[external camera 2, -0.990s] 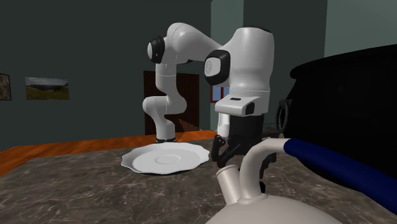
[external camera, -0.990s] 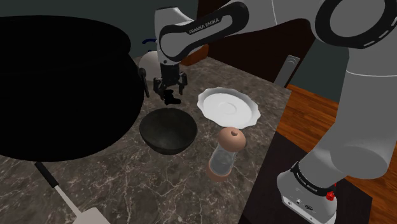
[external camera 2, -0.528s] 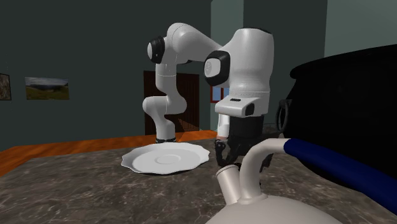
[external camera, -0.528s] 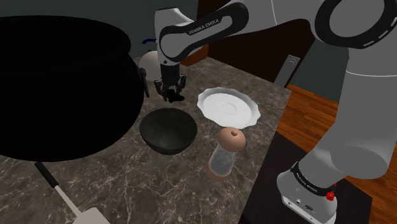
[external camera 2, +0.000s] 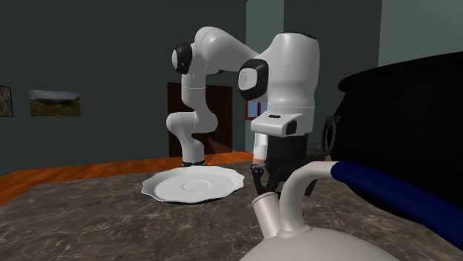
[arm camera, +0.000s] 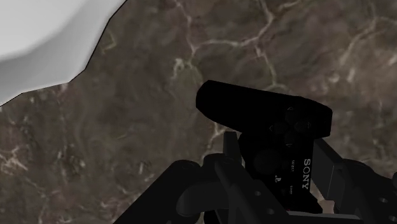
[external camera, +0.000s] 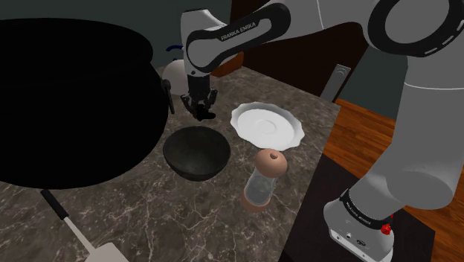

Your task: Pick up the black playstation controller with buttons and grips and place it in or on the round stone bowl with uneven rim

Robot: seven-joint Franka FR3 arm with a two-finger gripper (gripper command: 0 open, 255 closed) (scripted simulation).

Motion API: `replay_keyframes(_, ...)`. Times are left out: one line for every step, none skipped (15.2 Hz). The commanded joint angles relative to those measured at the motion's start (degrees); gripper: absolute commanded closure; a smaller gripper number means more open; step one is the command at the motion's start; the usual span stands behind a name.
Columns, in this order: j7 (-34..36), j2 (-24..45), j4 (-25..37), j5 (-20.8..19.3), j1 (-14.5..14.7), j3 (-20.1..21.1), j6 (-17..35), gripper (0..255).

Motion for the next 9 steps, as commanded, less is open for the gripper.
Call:
replay_keyframes(0.0,0.0,0.0,0.0,0.0,0.0,0.0,255)
replay_keyframes(-0.1,-0.4,0.3,0.1,0.0,0.0,-0.6,255)
replay_keyframes(-0.1,-0.7,0.6,0.2,-0.1,0.1,-1.2,255)
replay_keyframes(-0.2,-1.0,0.9,0.3,-0.1,0.1,-1.9,255)
replay_keyframes(-0.2,-1.3,1.2,0.4,-0.1,0.2,-2.5,255)
replay_keyframes(-0.3,-1.7,1.6,0.5,-0.1,0.2,-3.2,255)
replay_keyframes(-0.3,-2.0,1.9,0.6,-0.2,0.3,-3.8,255)
replay_keyframes(-0.4,-2.2,2.3,0.7,-0.2,0.3,-4.5,255)
replay_keyframes(-0.4,-2.5,2.7,0.7,-0.2,0.3,-5.1,255)
